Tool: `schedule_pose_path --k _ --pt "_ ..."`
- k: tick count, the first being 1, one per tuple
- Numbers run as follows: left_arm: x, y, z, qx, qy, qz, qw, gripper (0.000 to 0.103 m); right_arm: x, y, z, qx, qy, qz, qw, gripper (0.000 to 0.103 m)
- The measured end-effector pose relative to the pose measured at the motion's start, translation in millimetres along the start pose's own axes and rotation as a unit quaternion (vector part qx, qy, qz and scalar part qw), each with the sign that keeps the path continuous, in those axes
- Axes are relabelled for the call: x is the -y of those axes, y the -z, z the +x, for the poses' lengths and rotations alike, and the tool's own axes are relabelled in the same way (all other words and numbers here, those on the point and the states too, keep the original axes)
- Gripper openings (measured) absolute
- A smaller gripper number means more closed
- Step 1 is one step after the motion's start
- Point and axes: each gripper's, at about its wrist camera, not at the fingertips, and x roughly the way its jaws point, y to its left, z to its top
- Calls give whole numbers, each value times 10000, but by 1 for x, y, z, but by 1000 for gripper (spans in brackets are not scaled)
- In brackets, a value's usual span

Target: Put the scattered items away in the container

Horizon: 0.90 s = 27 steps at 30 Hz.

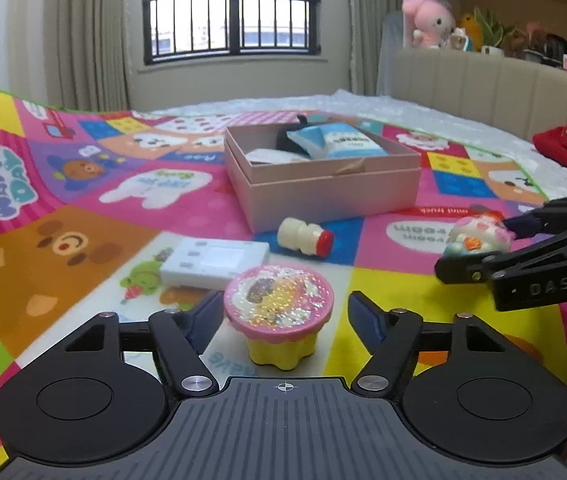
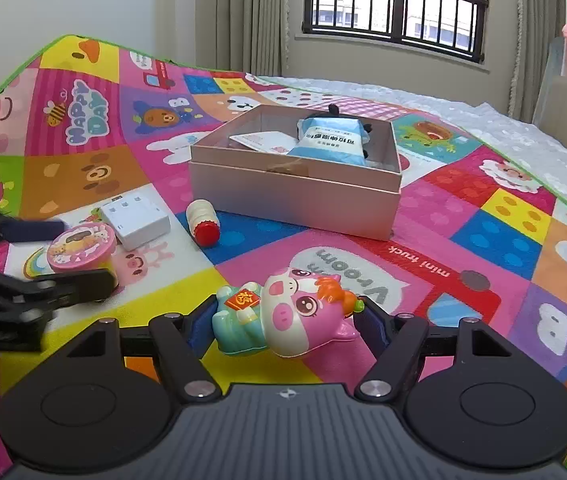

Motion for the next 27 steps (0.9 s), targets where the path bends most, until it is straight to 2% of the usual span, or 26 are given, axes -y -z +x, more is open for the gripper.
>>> schedule_pose_path --k 2,4,10,13,18,22,27 --pt "-1 -1 -1 84 -56 -64 9999 85 1 0 -4 28 0 -2 10000 72" --pt "-3 -3 -1 113 -89 -68 9999 83 1 0 -7 60 -9 -12 10000 72" --pt "-5 -4 1 37 -58 -39 10000 72 -4 -1 -13 64 -72 -154 9998 72" --pt "-4 -5 -1 63 -7 -8 10000 61 -6 -1 -16 42 -124 -243 9996 72" --pt "-1 -16 -4 100 185 166 9996 61 -1 -4 -26 129 -183 -347 9991 72" --pt "-6 -45 3 283 399 181 9986 61 16 -17 -35 301 -247 -149 9991 72" --pt "-19 -106 26 724 560 119 9957 61 36 -46 -43 764 -84 112 9970 72"
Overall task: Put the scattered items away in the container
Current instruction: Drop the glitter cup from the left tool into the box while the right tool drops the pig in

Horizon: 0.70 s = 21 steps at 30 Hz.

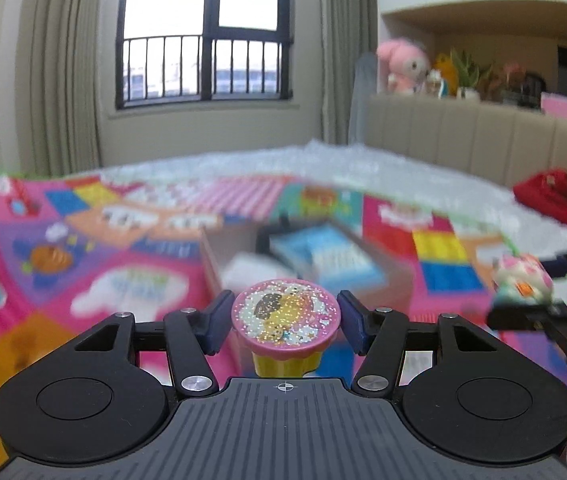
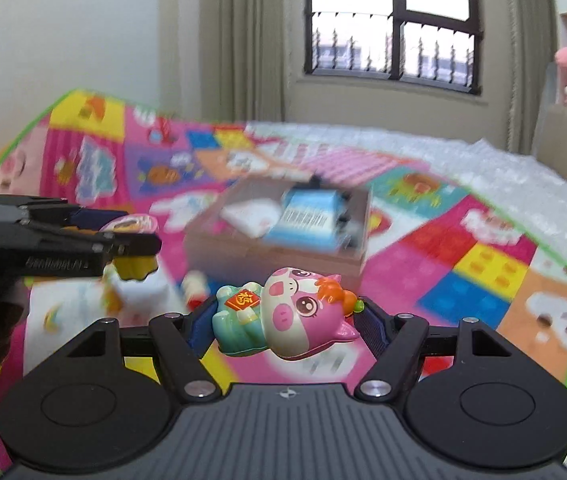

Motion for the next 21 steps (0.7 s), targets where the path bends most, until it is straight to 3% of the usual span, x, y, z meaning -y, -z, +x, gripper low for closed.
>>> schedule_pose_path --k 8,10,11,15,21 --pt "-24 -67 90 277 68 -308 9991 61 23 -30 18 346 124 376 9986 72" --pt "-28 -73 112 335 46 -319 9989 72 22 -31 28 281 152 300 9990 72" --pt "-32 -74 120 304 68 -368 9988 84 22 -32 34 224 179 263 9992 72" --pt "-49 -59 107 338 84 -611 9975 97 20 -34 54 30 311 181 9993 72" --pt "-63 3 59 -170 -241 -519 9982 100 4 -50 94 -25 139 -95 9999 72"
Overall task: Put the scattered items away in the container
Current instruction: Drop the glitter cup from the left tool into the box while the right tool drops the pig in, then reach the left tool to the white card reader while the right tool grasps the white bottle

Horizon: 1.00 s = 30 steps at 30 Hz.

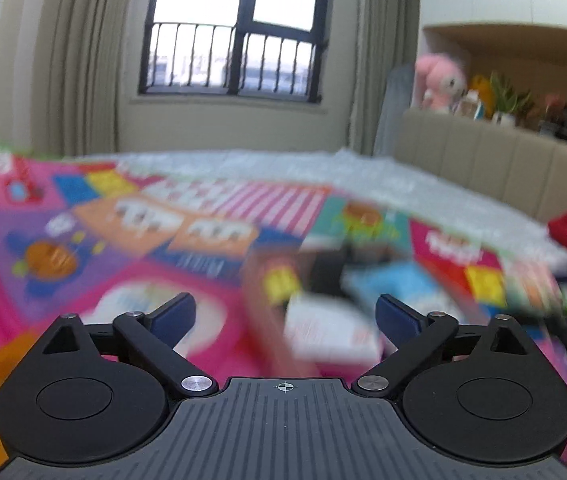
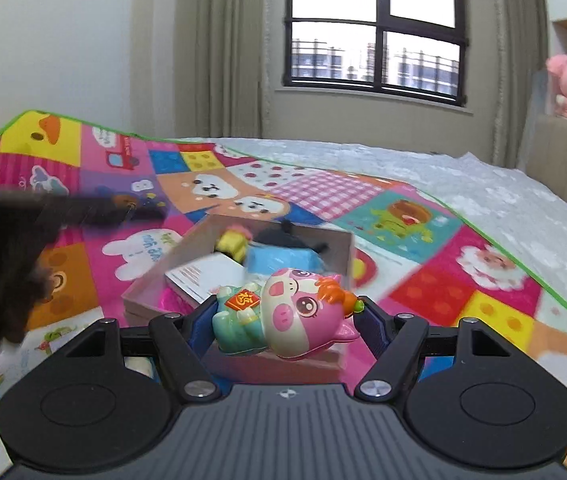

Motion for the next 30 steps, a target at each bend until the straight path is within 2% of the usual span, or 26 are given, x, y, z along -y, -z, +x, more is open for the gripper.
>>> schedule_pose_path --k 4,9,11,14,17,22,24,26,27,30 --pt "-10 32 -21 -287 -110 -129 9994 101 -19 -20 40 -48 -214 -98 9997 72" --pt "-21 55 -37 -482 -177 -296 9982 103 -44 -33 84 -291 -530 -85 9981 72" --pt "-24 60 -42 -545 -189 -316 9978 103 -57 -29 92 -371 -492 -225 9978 82" --pt "-26 69 -49 -604 -195 -295 9975 103 -70 -21 83 -357 -504 -363 9974 84" --pt "-26 75 -51 -684 -292 -275 9968 103 -78 -7 56 -243 -497 -560 9969 88" --pt "-28 83 -62 -706 -477 -578 9947 103 -89 26 27 -333 -166 -822 9959 89" --pt "-29 85 -66 -733 -529 -645 9938 103 -89 38 27 -590 -263 -690 9955 86" --pt "-28 86 -72 -754 -584 -661 9932 103 -92 46 33 -861 -319 -582 9941 62" --pt "-27 86 -75 -763 -610 -679 9929 103 -95 50 35 -937 -302 -589 9934 56" --pt "-24 87 -83 -750 -590 -706 9929 103 -103 59 39 -946 -286 -640 9930 53"
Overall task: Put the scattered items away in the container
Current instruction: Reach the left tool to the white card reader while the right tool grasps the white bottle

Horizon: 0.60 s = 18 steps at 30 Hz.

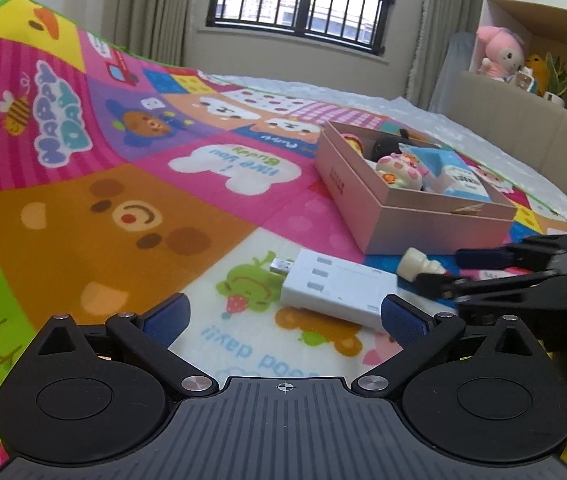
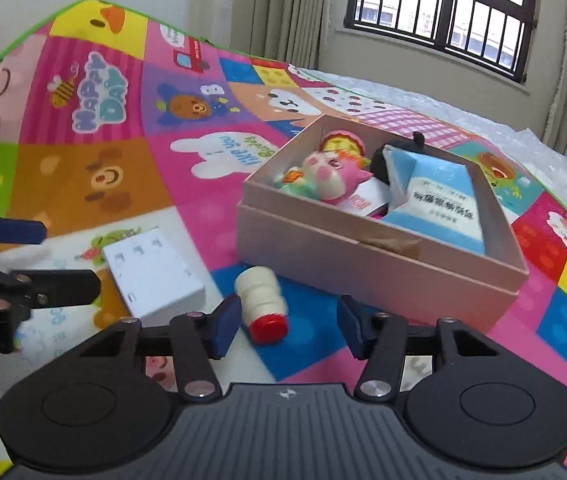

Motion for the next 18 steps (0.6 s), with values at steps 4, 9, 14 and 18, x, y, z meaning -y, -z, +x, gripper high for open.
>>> schedule_pose_path --k 4,9,14,18 --pt "8 3 -3 -59 35 118 9999 103 -2 2 5 -153 -24 4 9999 29" --pt "24 4 12 -194 169 398 9989 103 10 10 -13 -172 10 76 9998 25" --pt "37 -6 38 -324 144 805 9961 103 35 33 -38 -195 422 71 9989 25" --pt "39 -15 60 -482 40 1012 9937 103 59 49 -48 -233 734 360 9964 26"
